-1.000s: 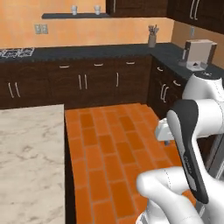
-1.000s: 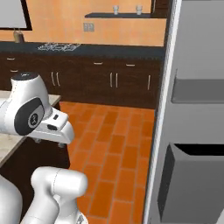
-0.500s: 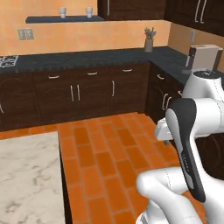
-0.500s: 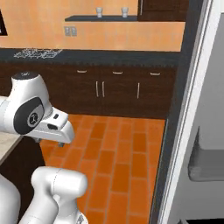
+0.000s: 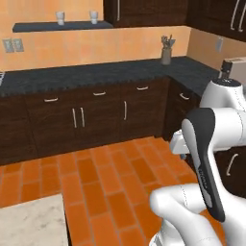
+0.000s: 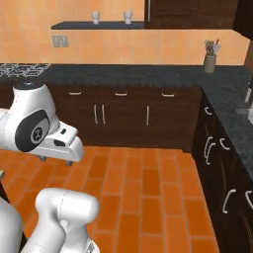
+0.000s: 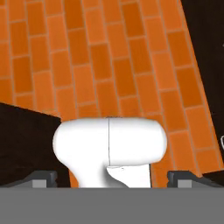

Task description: Take the meat container that has the shrimp and place it on the second highest rack of the freezer. Then take the vegetable container that has the bell pepper and lemon wedge and place it on the highest rack of the freezer.

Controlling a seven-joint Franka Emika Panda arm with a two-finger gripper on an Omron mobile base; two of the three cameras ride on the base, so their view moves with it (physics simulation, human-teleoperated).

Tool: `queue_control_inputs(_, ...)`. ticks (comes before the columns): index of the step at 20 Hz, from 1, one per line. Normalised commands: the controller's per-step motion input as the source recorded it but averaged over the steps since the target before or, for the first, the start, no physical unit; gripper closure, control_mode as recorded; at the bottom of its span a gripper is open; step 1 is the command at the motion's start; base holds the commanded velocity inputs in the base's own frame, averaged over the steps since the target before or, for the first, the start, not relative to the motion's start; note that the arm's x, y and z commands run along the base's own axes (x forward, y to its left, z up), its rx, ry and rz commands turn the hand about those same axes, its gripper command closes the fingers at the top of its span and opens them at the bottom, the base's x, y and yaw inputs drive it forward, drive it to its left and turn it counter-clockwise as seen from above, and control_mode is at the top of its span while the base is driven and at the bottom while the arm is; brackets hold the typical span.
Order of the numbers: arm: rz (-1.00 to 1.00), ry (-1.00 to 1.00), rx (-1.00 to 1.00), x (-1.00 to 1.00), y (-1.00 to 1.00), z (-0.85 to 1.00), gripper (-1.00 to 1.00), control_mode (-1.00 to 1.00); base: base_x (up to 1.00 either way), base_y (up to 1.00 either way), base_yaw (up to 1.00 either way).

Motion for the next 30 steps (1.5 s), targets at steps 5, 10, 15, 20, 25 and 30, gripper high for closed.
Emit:
queue_control_inputs(5, 0.00, 0.00, 0.00, 0.00, 0.00, 0.00, -1.00, 1.00, 0.63, -0.02, -0.50)
queue_control_inputs(10, 0.00, 0.00, 0.00, 0.00, 0.00, 0.00, -1.00, 1.00, 0.08, -0.05, -0.83)
queue_control_inputs(15, 0.00, 0.00, 0.00, 0.00, 0.00, 0.00, -1.00, 1.00, 0.42, 0.15, -0.73)
queue_control_inputs(20, 0.00, 0.00, 0.00, 0.00, 0.00, 0.00, -1.00, 1.00, 0.76, 0.57, -0.61)
queue_control_inputs(25, 0.00, 0.00, 0.00, 0.00, 0.00, 0.00, -1.00, 1.00, 0.86, 0.80, -0.58)
queue_control_inputs(30, 0.00, 0.00, 0.00, 0.00, 0.00, 0.00, -1.00, 1.00, 0.82, 0.84, -0.55)
